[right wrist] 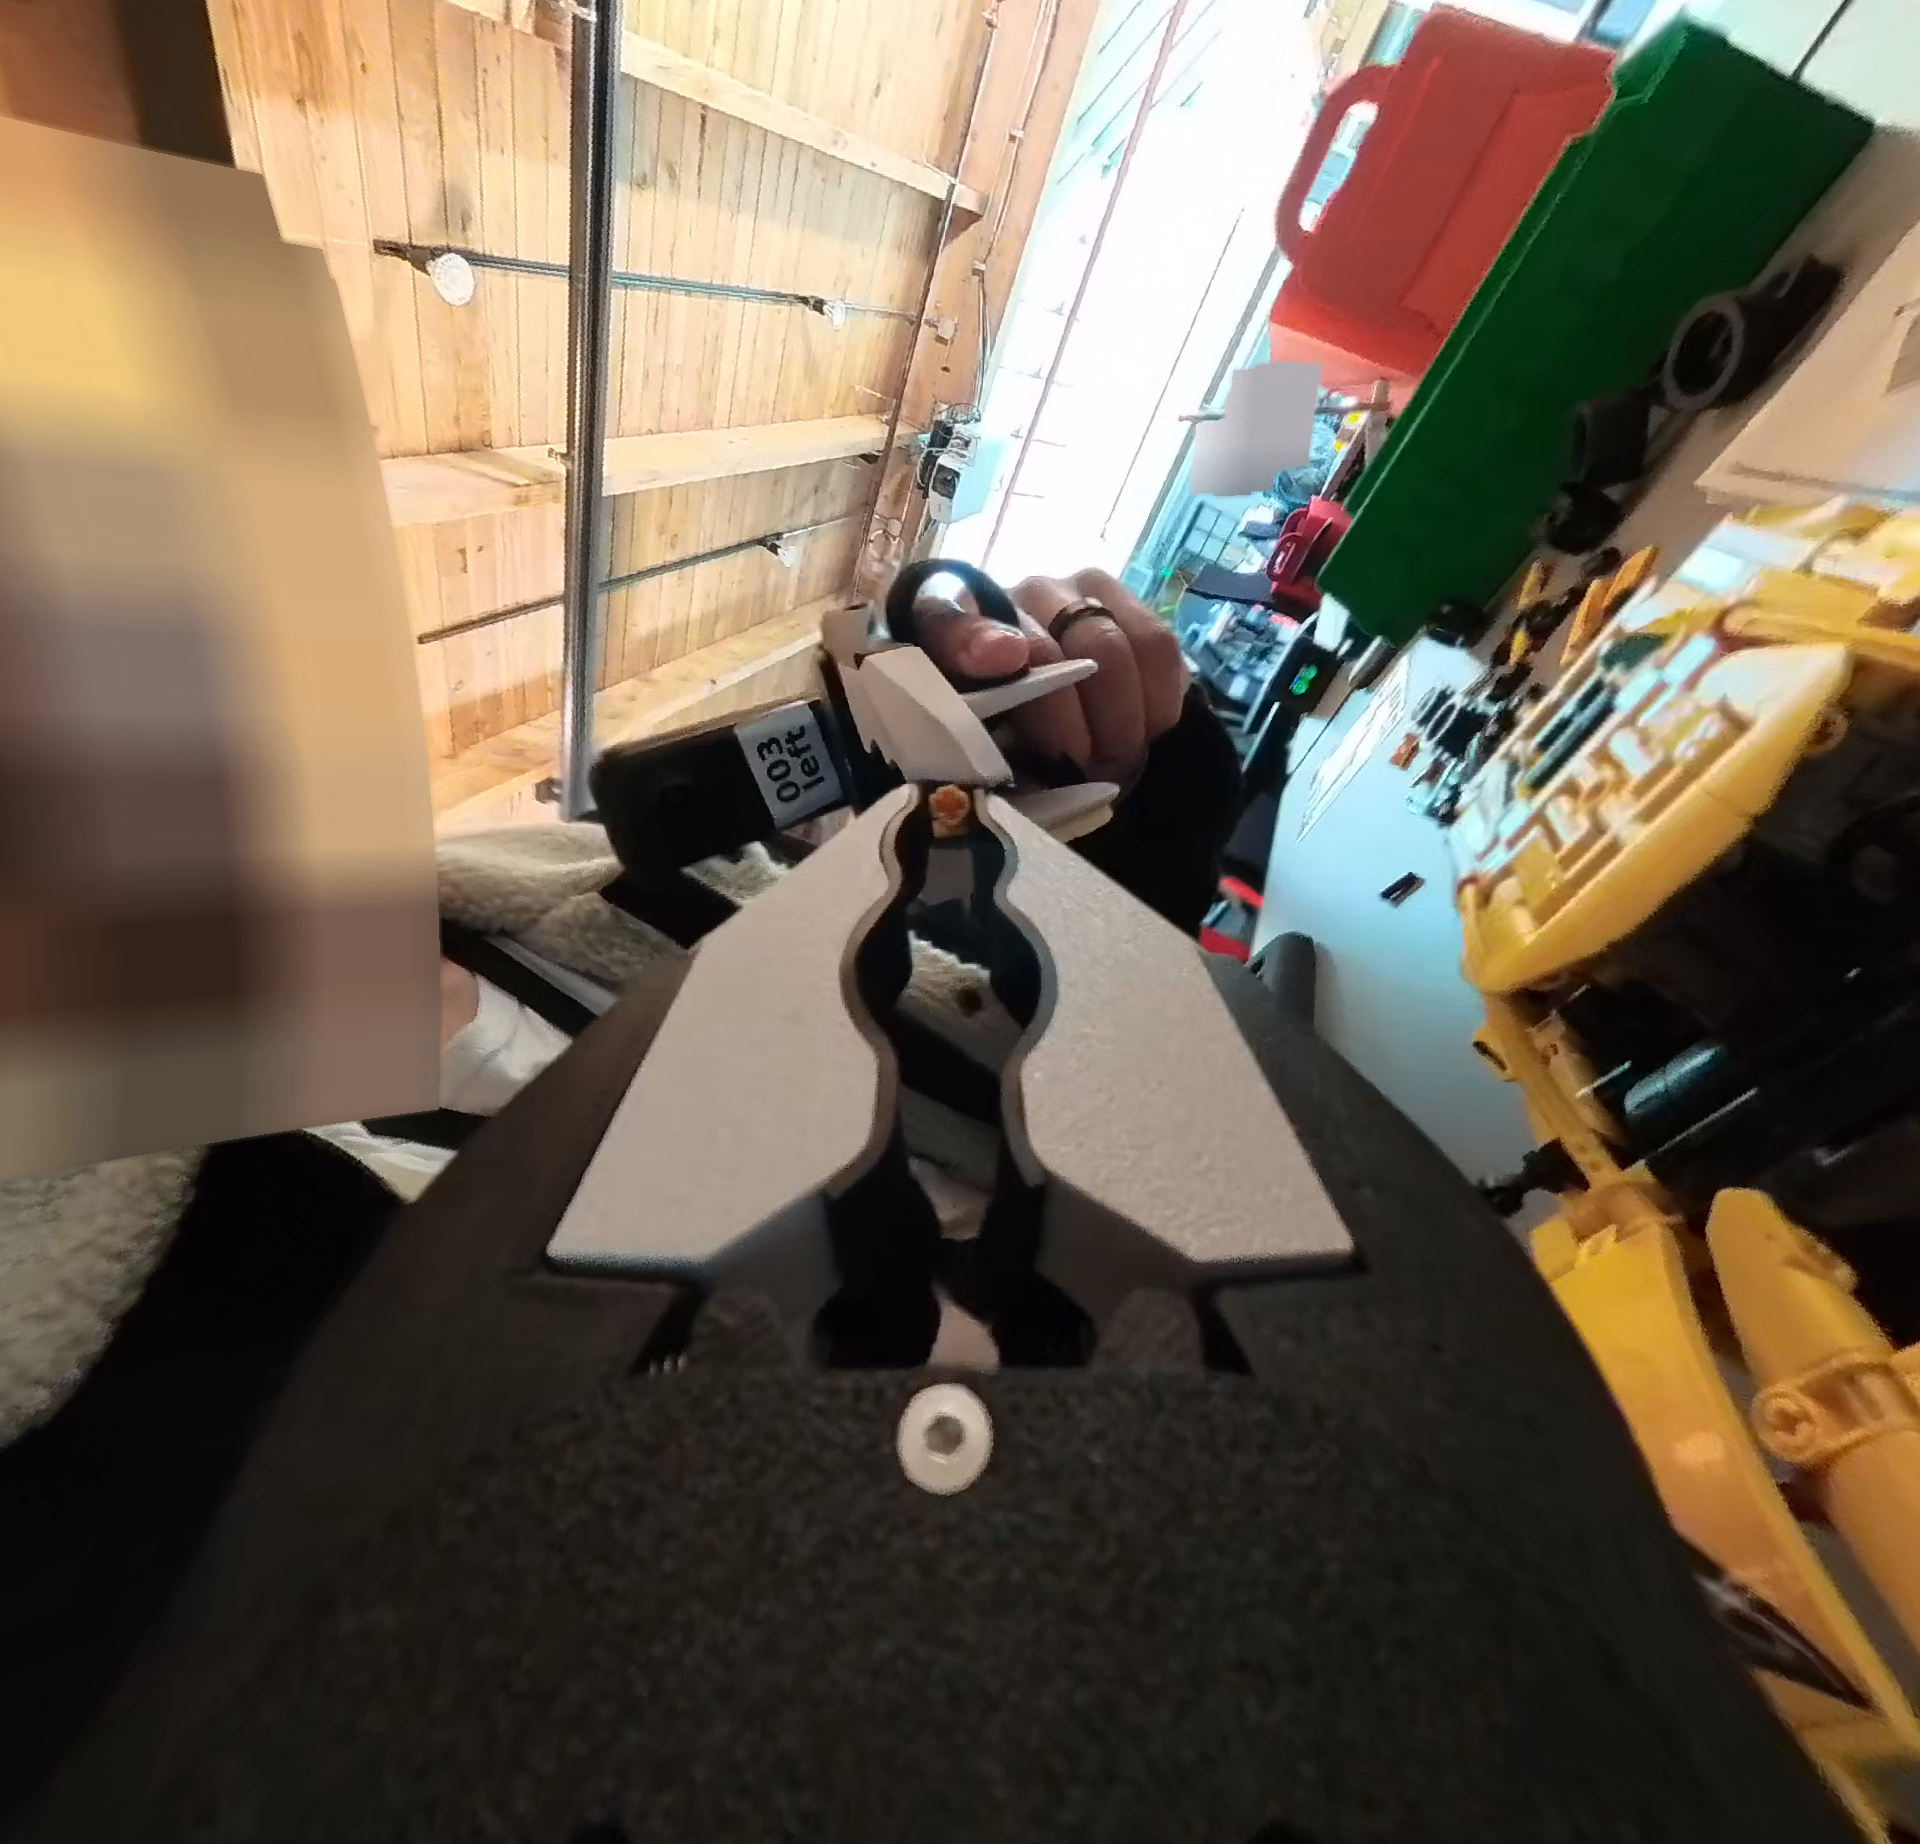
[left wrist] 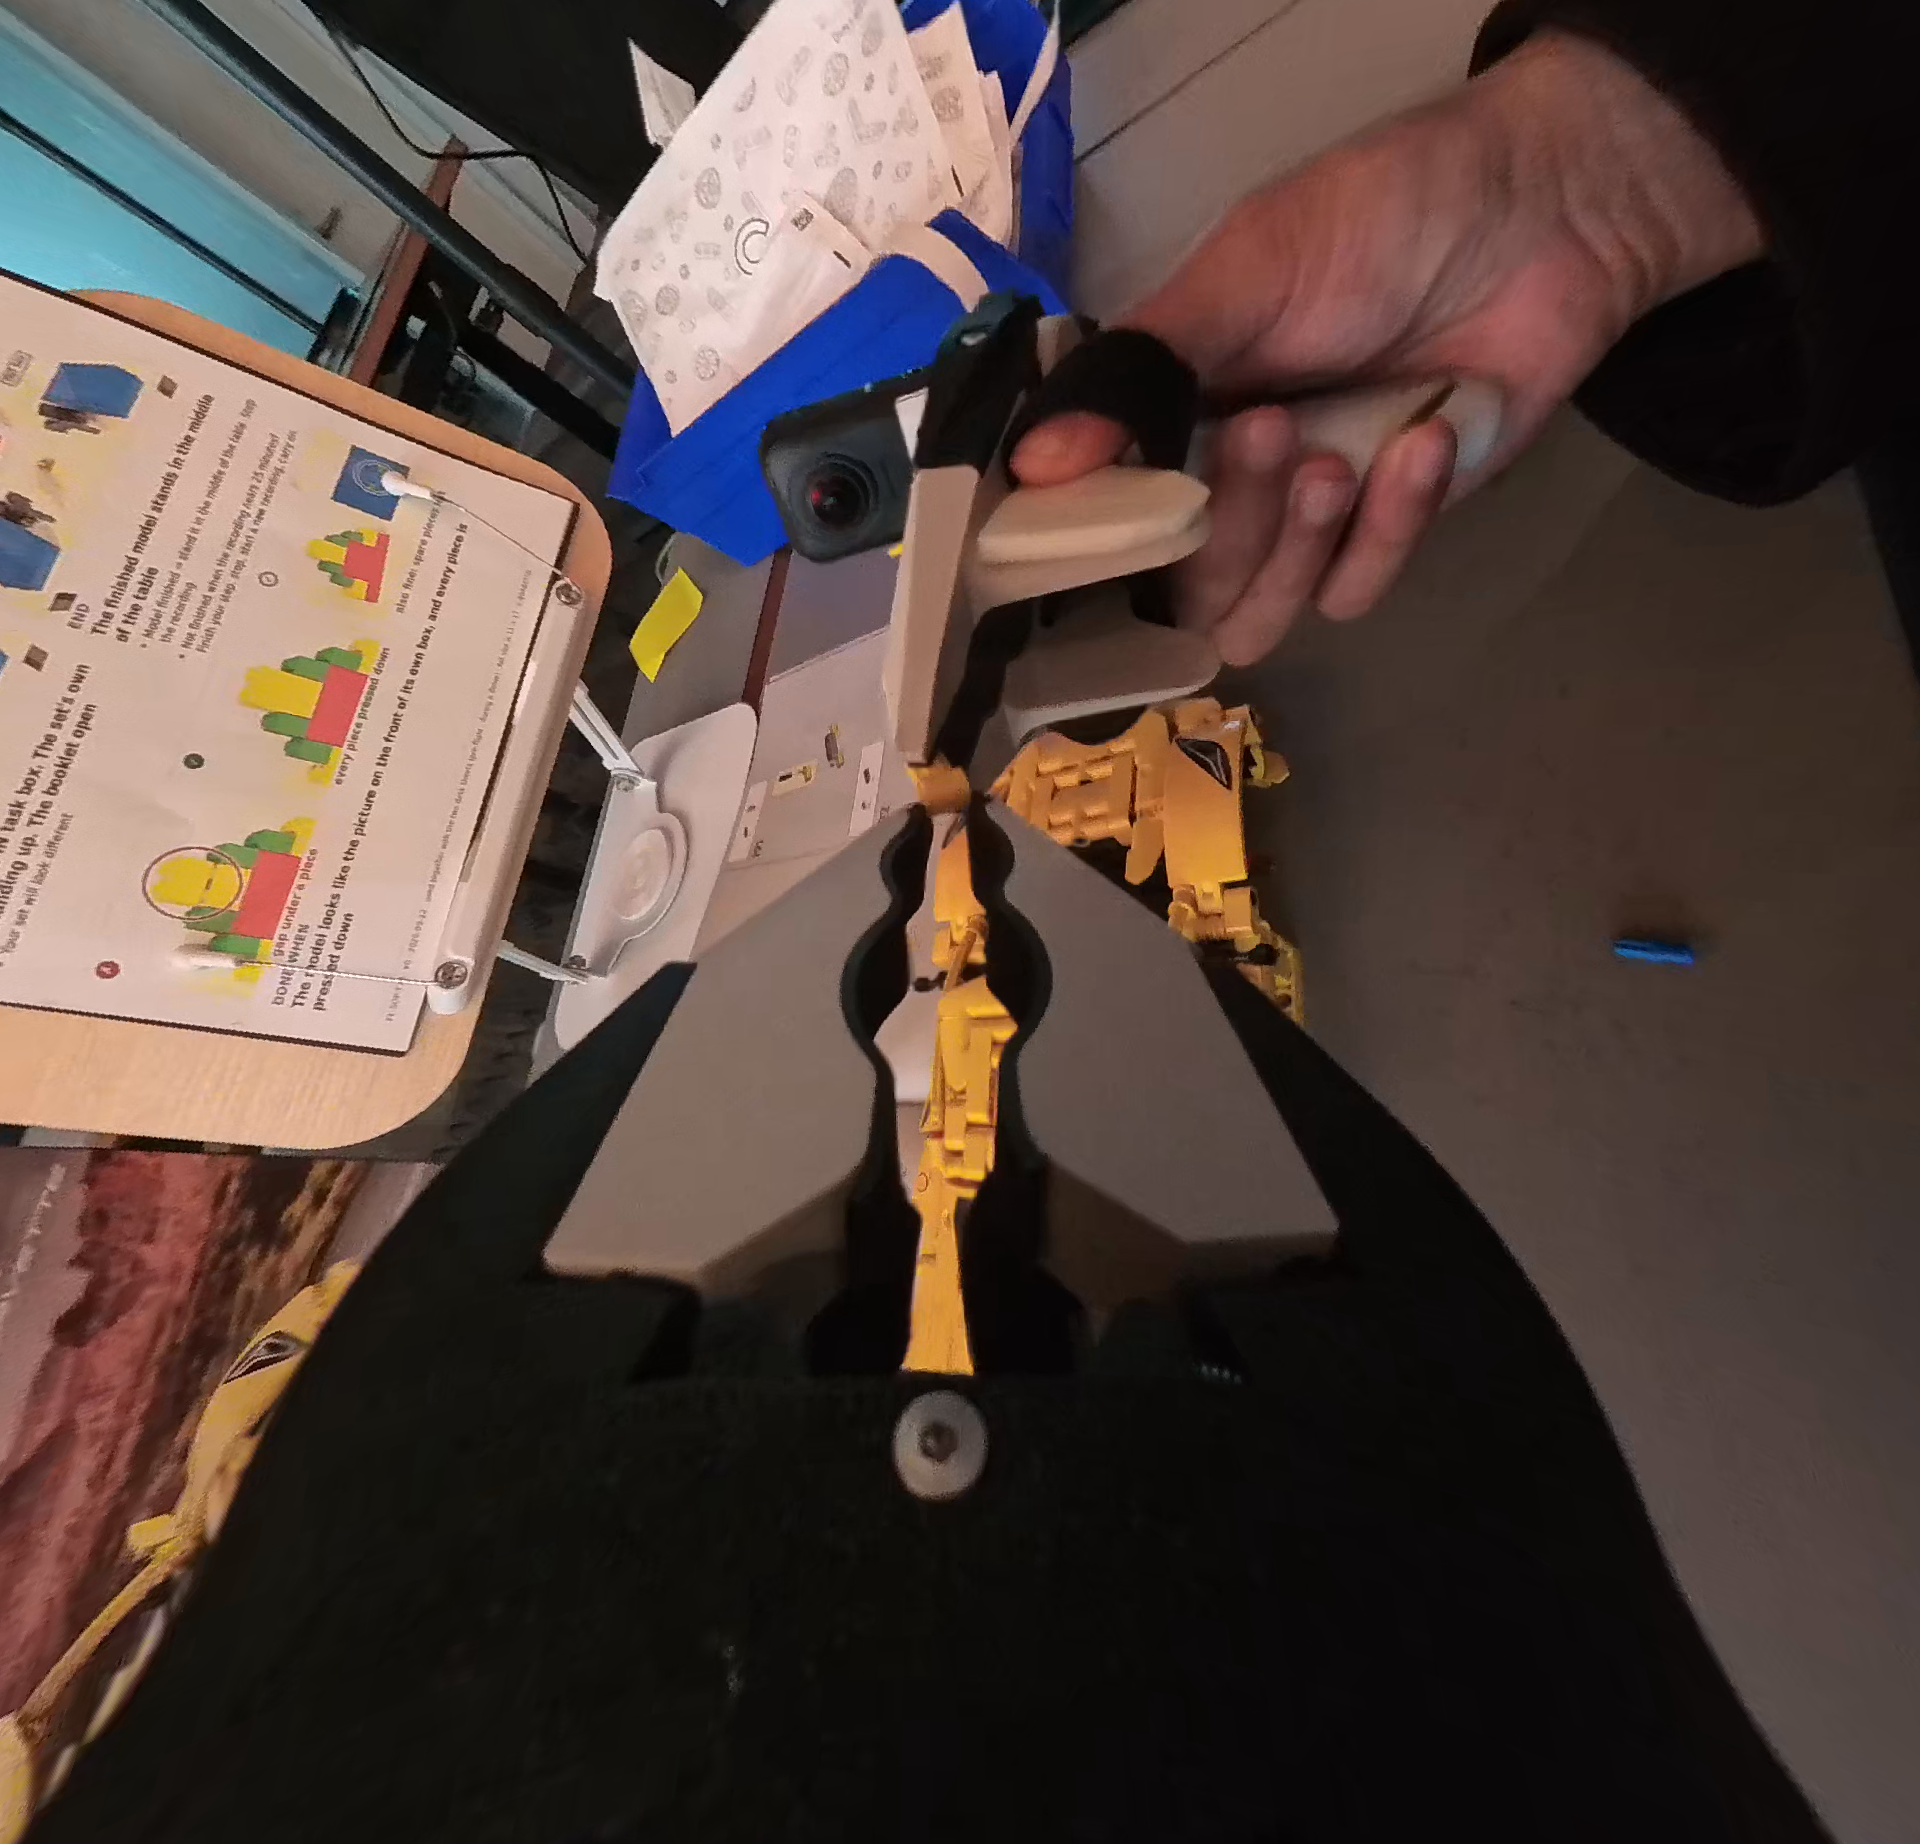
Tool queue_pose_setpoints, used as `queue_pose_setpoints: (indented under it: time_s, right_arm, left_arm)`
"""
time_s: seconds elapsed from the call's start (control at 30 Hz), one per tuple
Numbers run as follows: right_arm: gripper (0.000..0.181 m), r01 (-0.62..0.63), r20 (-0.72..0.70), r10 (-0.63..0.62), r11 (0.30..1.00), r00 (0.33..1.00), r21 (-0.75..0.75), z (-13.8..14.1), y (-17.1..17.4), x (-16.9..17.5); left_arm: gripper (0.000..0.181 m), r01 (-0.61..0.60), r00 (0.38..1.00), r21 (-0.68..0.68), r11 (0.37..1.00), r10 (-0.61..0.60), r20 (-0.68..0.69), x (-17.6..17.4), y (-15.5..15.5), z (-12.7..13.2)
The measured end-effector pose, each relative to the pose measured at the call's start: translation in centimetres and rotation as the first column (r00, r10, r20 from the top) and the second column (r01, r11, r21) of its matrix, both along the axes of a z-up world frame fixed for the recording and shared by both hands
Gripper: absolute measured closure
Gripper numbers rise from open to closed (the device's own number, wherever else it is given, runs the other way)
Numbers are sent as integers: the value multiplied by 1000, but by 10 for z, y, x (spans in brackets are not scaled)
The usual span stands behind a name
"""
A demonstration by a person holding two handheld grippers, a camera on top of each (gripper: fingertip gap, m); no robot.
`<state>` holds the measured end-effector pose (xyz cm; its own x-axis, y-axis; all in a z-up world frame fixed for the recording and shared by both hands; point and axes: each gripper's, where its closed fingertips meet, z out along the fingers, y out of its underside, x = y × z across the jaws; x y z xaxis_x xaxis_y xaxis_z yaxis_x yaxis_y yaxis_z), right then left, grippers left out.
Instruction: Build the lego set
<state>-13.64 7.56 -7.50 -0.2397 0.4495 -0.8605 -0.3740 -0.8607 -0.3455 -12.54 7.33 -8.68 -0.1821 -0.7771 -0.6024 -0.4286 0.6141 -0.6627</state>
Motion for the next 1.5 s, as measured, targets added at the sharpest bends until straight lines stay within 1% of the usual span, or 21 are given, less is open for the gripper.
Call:
queue_pose_setpoints:
  time_s: [0.1, 0.23, 0.33, 0.4, 0.5, 0.57, 0.6, 0.67, 0.73, 0.83, 0.93, 1.03, 1.17, 1.27, 1.33, 1.37, 1.4, 1.43, 1.47, 1.5]
  right_arm:
    - [175, 53, 50, -56, 996, 997, 72, 0, 2, 0]
    - [176, 37, 62, -42, 996, 997, 78, 0, -1, 0]
    - [176, 15, 59, -21, 996, 998, 85, 1, -3, -3]
    - [176, 11, 62, -15, 998, 998, 63, -2, -2, -4]
    - [176, 39, 91, -43, 998, 995, 48, -7, 3, -2]
    - [176, 83, 79, -86, 996, 993, 43, -6, 8, 2]
    - [176, 92, 76, -95, 995, 993, 42, -6, 9, 3]
    - [176, 94, 79, -97, 995, 992, 38, -7, 9, 3]
    - [176, 92, 82, -95, 995, 992, 40, -7, 9, 3]
    - [176, 78, 82, -83, 995, 993, 60, -5, 6, 2]
    - [175, 26, 113, -33, 998, 993, 65, -7, -1, 0]
    - [176, 11, 162, -23, 997, 987, 78, -11, -4, -2]
    - [175, 9, 195, -26, 996, 980, 89, -14, -5, -4]
    - [176, 26, 245, -48, 995, 968, 93, -19, -2, -4]
    - [175, 49, 337, -89, 991, 937, 125, -27, -3, -2]
    - [175, 94, 397, -145, 985, 906, 145, -34, -1, 4]
    - [175, 147, 463, -215, 973, 860, 178, -41, -2, 13]
    - [175, 185, 514, -282, 955, 810, 233, -47, -5, 21]
    - [175, 218, 533, -362, 924, 765, 314, -49, -10, 28]
    - [175, 262, 536, -453, 880, 712, 396, -49, -14, 35]
  left_arm:
    - [175, 5, 1000, -58, 998, -4, 9, 0, 1, 1]
    - [175, 37, 999, -146, 989, -35, 15, 0, -2, 0]
    - [175, 73, 997, -170, 983, -72, 11, -3, -5, 0]
    - [175, 66, 998, -135, 989, -68, -12, -4, -3, -3]
    - [174, 2, 999, -67, 998, -4, -34, -2, 2, -8]
    - [167, -24, 1000, -60, 998, 23, -4, 1, 4, -6]
    - [166, -29, 999, -64, 997, 30, 16, 2, 4, -5]
    - [167, -37, 999, -74, 997, 40, 37, 3, 6, -5]
    - [173, -39, 998, -65, 997, 42, 46, 3, 7, -3]
    - [174, -5, 999, -45, 999, 7, 38, 3, 4, -1]
    - [174, 50, 999, 9, 999, -50, 8, 1, -1, -4]
    - [174, 89, 996, 41, 995, -88, -30, -1, -4, -9]
    - [174, 106, 993, 27, 994, -105, -60, -3, -5, -11]
    - [174, 56, 995, -61, 997, -61, -77, -3, -3, -17]
    - [174, -12, 995, -177, 984, -5, -95, -8, -3, -26]
    - [167, -53, 993, -263, 963, 23, -117, -14, -6, -34]
    - [156, -87, 988, -370, 925, 32, -152, -21, -15, -46]
    - [146, -105, 981, -482, 870, 11, -193, -29, -30, -61]
    - [145, -123, 973, -571, 811, -14, -230, -37, -46, -76]
    - [145, -169, 964, -622, 764, -2, -265, -44, -58, -91]
